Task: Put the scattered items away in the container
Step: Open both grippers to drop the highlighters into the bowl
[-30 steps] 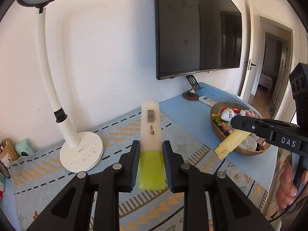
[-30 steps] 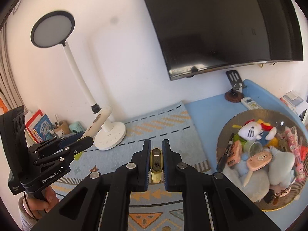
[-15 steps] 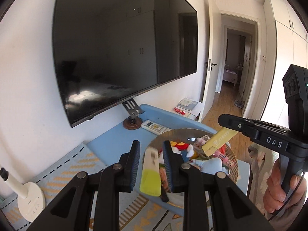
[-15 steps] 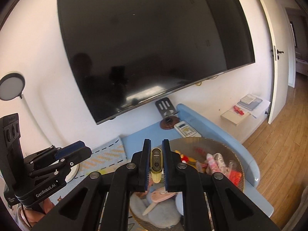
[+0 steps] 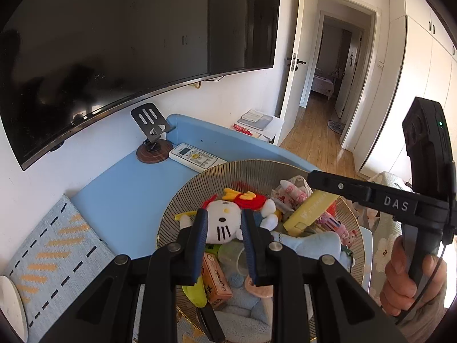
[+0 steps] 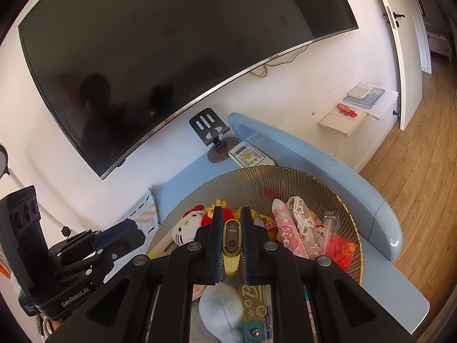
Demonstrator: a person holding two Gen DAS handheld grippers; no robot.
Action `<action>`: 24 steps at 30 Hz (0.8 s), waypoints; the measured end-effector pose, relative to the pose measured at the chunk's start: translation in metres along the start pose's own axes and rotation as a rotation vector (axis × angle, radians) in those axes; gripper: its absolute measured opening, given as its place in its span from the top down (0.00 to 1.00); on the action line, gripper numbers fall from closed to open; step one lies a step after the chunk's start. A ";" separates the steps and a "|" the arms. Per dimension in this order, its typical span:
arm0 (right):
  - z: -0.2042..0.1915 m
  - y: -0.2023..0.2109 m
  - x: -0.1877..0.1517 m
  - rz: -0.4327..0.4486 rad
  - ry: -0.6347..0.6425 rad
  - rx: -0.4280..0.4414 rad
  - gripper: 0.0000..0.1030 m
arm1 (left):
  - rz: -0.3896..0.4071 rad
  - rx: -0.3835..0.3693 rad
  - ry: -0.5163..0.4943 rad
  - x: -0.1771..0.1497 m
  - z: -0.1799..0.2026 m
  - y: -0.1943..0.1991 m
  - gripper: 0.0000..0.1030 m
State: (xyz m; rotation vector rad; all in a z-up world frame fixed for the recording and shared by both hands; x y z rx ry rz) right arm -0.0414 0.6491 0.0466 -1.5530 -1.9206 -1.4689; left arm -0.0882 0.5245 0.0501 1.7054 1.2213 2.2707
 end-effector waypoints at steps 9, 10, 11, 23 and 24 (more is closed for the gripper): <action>0.021 -0.017 0.012 -0.031 -0.017 -0.034 0.69 | -0.026 0.015 0.053 -0.023 -0.025 0.019 0.37; 0.025 -0.012 0.015 -0.013 -0.023 -0.045 0.63 | -0.023 0.019 0.072 -0.026 -0.032 0.021 0.32; 0.029 -0.006 0.017 0.006 -0.035 -0.053 0.51 | -0.022 0.019 0.094 -0.028 -0.039 0.023 0.31; -0.017 0.056 0.003 0.051 -0.054 0.092 0.14 | -0.028 0.272 0.236 -0.089 -0.111 0.071 0.24; -0.029 0.061 -0.001 0.049 -0.027 0.104 0.10 | -0.028 0.300 0.237 -0.098 -0.117 0.080 0.23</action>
Point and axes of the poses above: each gripper's, at about its wrist camera, not at the fingertips, and y roughly against the way its jaws point, z to its right, x to its top, the point moved 9 cm from there along -y, roughly the way its jaws point, and after that the axes turned 4 degrees about z, right-handed, at the moved point
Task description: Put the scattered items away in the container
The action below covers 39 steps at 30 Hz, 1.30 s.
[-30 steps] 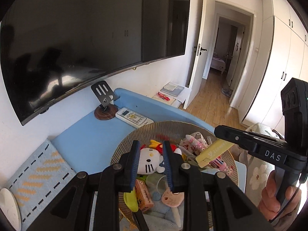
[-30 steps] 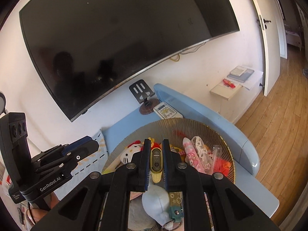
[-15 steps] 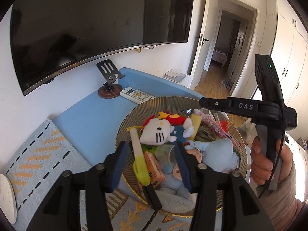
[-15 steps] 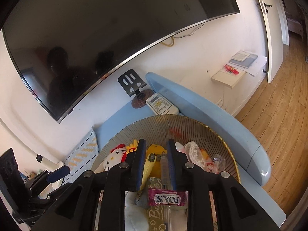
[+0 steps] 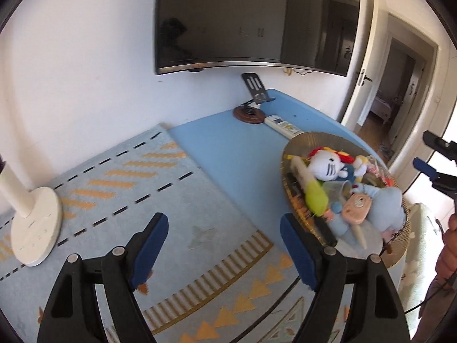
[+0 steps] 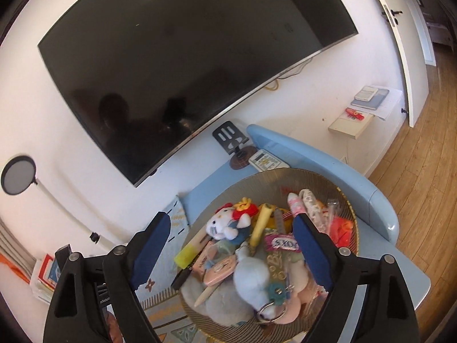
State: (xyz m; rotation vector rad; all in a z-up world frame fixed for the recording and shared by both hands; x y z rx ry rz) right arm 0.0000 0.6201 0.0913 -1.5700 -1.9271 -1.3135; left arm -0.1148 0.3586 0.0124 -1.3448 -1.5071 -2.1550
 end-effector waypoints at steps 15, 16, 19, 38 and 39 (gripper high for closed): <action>-0.187 -0.066 -0.195 -0.381 0.403 0.144 0.01 | -0.010 0.463 0.115 -0.137 -0.180 0.131 0.17; -0.191 -0.071 -0.204 -0.380 0.453 0.106 0.01 | -0.012 0.488 0.132 -0.145 -0.192 0.136 0.17; -0.200 -0.086 -0.226 -0.405 0.567 0.048 0.01 | -0.022 0.537 0.190 -0.168 -0.224 0.145 0.15; -0.152 -0.166 -0.270 -0.511 0.666 -0.074 0.00 | -0.019 0.556 0.386 -0.198 -0.284 0.137 0.13; -0.154 -0.165 -0.272 -0.502 0.702 -0.083 0.00 | -0.023 0.557 0.385 -0.198 -0.284 0.137 0.13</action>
Point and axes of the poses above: each gripper's, at about its wrist camera, not at the fingertips, and y roughly against the way its jaws point, z to its right, x to its top, the point moved 9 cm from there along -y, roughly the way its jaws point, and after that the axes turned 4 degrees about z, right-handed, at the moved point
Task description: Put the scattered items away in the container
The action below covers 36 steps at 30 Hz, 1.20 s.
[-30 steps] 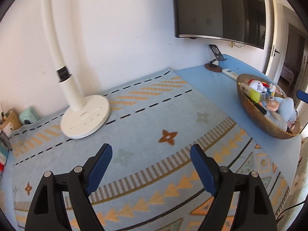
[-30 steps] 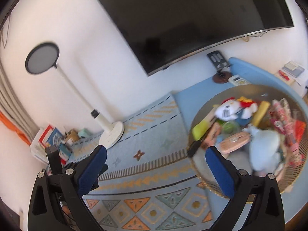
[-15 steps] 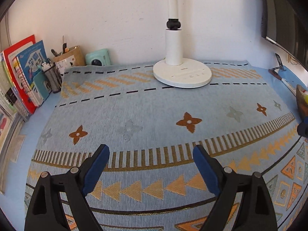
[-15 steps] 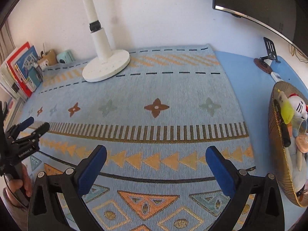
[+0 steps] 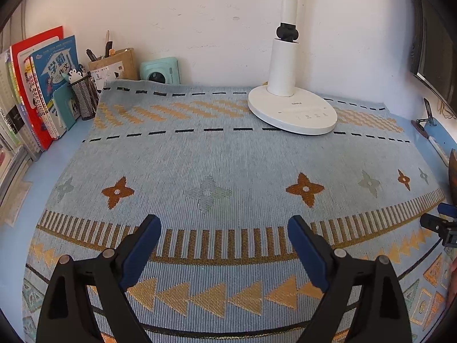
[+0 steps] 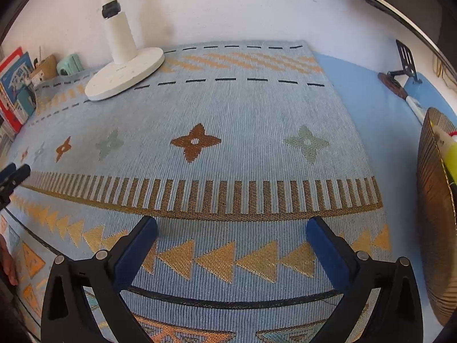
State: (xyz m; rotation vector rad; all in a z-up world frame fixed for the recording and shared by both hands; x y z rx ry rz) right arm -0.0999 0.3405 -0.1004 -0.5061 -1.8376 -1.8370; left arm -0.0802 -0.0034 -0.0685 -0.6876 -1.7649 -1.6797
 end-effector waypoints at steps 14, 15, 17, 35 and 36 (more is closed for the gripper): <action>0.003 0.003 0.001 0.019 -0.024 -0.009 0.00 | -0.163 -0.029 -0.016 -0.017 0.002 -0.024 0.00; 0.003 0.003 0.001 0.019 -0.024 -0.007 0.00 | -0.166 -0.032 -0.016 -0.017 0.002 -0.024 0.00; 0.004 0.005 0.000 0.018 -0.023 -0.008 0.00 | -0.161 -0.037 -0.016 -0.016 0.002 -0.024 0.00; 0.006 0.011 0.001 0.066 -0.041 -0.018 0.00 | -0.120 -0.043 -0.018 -0.015 0.001 -0.024 0.00; 0.006 0.011 0.002 0.066 -0.041 -0.018 0.00 | -0.120 -0.043 -0.018 -0.015 0.001 -0.024 0.00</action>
Point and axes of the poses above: each gripper's, at about its wrist camera, not at the fingertips, and y roughly against the way its jaws point, z to its right, x to its top, the point moved 9 cm from there along -y, roughly the way its jaws point, and after that the axes turned 4 degrees about z, right-handed, at the moved point
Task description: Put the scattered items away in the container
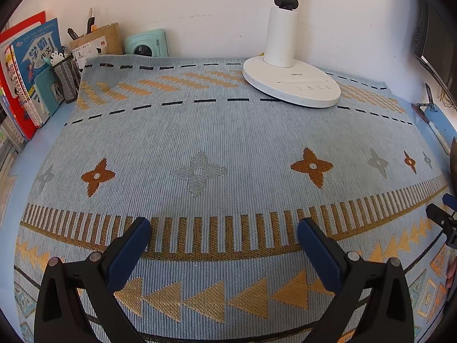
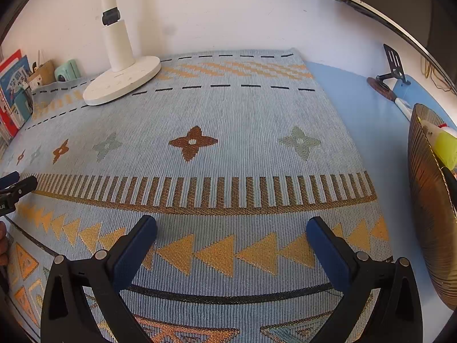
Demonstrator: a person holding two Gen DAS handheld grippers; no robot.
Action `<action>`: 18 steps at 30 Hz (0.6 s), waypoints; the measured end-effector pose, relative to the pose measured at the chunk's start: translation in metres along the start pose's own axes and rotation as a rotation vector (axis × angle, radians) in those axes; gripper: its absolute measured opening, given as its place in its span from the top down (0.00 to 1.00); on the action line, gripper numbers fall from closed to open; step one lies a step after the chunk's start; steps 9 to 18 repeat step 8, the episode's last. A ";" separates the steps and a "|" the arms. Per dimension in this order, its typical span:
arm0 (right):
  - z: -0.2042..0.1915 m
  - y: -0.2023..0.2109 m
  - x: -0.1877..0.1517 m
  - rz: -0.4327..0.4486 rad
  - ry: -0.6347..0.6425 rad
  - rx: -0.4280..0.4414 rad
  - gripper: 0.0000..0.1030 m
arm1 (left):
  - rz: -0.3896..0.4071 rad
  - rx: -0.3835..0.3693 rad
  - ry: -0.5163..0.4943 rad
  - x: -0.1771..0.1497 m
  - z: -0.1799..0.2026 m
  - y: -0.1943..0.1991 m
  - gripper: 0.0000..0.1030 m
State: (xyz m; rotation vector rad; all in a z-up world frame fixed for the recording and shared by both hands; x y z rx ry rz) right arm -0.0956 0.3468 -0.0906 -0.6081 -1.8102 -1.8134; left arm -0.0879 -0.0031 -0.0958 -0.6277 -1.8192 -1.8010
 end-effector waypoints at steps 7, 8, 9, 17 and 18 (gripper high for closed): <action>0.000 0.000 0.000 0.000 0.000 0.000 0.00 | 0.000 0.001 -0.001 0.000 0.000 0.000 0.00; 0.000 0.000 -0.001 0.000 -0.001 0.000 0.00 | 0.000 0.000 0.000 0.000 -0.001 0.000 0.00; 0.000 0.000 -0.001 0.000 -0.001 0.000 0.00 | 0.000 0.000 0.000 0.000 -0.001 0.000 0.00; 0.000 0.000 -0.001 0.000 -0.001 0.000 0.00 | 0.000 0.000 0.000 0.000 -0.001 0.000 0.00; 0.000 0.000 -0.001 0.000 -0.001 0.000 0.00 | 0.000 0.000 0.000 0.000 -0.001 0.000 0.00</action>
Point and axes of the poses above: each gripper's, at about its wrist camera, not at the fingertips, and y roughly against the way its jaws point, z to its right, x to its top, the point moved 9 cm from there along -y, roughly the way its jaws point, and after that the axes turned 4 degrees about z, right-handed, at the moved point
